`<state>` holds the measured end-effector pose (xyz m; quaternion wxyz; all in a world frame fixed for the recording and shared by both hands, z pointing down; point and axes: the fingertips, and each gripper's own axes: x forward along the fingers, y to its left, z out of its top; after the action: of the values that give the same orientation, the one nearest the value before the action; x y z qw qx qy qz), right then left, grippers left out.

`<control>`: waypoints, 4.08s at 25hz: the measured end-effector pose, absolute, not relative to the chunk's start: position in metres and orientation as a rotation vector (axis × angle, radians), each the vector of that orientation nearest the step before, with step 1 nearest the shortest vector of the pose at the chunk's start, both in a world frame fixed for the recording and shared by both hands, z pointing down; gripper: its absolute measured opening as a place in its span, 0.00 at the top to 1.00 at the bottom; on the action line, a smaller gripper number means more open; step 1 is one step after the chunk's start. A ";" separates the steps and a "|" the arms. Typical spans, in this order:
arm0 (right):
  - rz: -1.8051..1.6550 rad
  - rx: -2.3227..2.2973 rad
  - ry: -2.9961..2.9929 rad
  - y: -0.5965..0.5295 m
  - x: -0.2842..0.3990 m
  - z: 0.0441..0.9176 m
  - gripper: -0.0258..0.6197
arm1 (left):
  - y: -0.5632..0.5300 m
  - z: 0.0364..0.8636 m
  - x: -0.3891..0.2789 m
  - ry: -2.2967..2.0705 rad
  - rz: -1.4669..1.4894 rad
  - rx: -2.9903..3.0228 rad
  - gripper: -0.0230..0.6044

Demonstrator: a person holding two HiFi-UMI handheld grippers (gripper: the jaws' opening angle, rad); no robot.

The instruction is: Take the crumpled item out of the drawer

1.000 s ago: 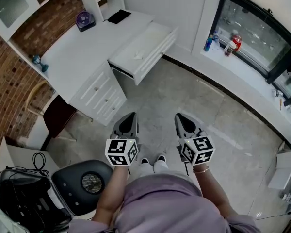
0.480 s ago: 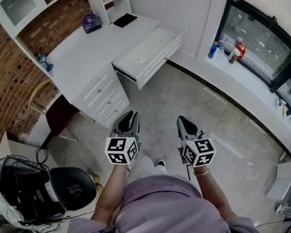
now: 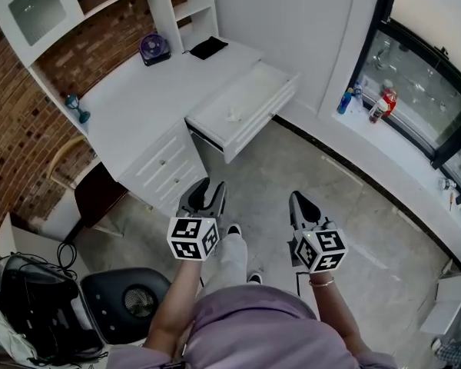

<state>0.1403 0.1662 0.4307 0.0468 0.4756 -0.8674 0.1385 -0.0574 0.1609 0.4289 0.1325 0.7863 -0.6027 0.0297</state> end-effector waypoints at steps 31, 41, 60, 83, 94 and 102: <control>0.464 1.588 -2.517 -0.097 0.045 0.448 0.96 | -0.148 0.462 -0.129 -1.552 0.177 2.366 0.67; 0.493 1.591 -2.491 -0.129 0.046 0.458 0.96 | -0.190 0.494 -0.126 -1.514 0.264 2.339 0.67; 0.514 1.553 -2.500 -0.218 0.057 0.466 0.96 | -0.286 0.566 -0.105 -1.453 0.472 2.232 0.67; 0.546 1.613 -2.456 -0.269 0.097 0.470 0.96 | -0.316 0.699 -0.093 -1.277 0.955 2.033 0.62; 0.569 1.606 -2.432 -0.284 0.104 0.478 0.96 | -0.317 0.737 -0.096 -1.251 1.024 1.907 0.61; 0.583 1.589 -2.431 -0.291 0.103 0.483 0.96 | -0.319 0.747 -0.096 -1.250 0.993 1.854 0.63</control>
<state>0.1027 -0.2905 0.4827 0.0897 0.5342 -0.8174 0.1961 -0.0960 -0.3187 0.7469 0.3406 0.7124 -0.4806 0.3816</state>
